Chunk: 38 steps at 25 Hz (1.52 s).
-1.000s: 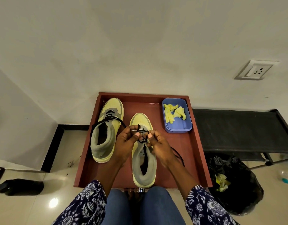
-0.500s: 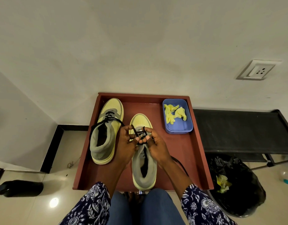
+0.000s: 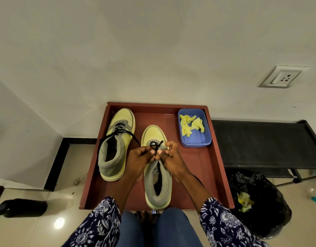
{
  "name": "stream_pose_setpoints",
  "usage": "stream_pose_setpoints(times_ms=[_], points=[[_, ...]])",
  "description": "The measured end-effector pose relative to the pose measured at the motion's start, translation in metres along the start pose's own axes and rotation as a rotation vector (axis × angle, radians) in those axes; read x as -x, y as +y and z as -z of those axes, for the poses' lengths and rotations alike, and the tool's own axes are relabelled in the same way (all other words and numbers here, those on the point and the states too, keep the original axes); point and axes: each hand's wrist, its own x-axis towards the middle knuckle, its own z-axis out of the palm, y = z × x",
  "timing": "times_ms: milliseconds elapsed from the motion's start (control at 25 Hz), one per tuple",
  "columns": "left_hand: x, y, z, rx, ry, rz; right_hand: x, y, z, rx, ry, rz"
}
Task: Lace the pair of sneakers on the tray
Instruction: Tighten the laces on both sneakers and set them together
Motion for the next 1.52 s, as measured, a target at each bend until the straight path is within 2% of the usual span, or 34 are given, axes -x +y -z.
stream_pose_setpoints(times_ms=[240,400,560,840,960,1080,1240,1400,1520], points=[[0.004,0.002,0.002,0.001,-0.071,-0.016,-0.002,-0.005,0.0,-0.1,-0.032,-0.083],[0.003,0.007,-0.007,-0.001,0.051,-0.005,-0.001,-0.006,-0.001,-0.103,-0.045,-0.042],[0.0,0.001,-0.01,-0.102,0.19,-0.028,0.005,-0.008,0.0,-0.071,-0.012,-0.017],[-0.004,-0.001,-0.012,-0.416,0.3,-0.097,0.005,0.005,0.001,0.056,0.113,0.05],[-0.003,0.002,-0.013,-0.441,0.316,-0.138,0.006,0.007,0.001,0.121,0.162,0.096],[-0.002,0.004,-0.015,-0.516,0.301,-0.188,0.008,0.008,0.002,0.2,0.203,0.132],[0.0,0.011,-0.011,-0.661,0.196,-0.207,0.008,0.012,0.002,0.359,0.27,0.186],[0.007,0.024,-0.01,-0.9,0.102,-0.237,0.008,0.01,0.002,0.354,0.266,0.172],[0.011,0.027,-0.01,-0.958,0.034,-0.296,0.008,0.009,0.003,0.333,0.256,0.18]])
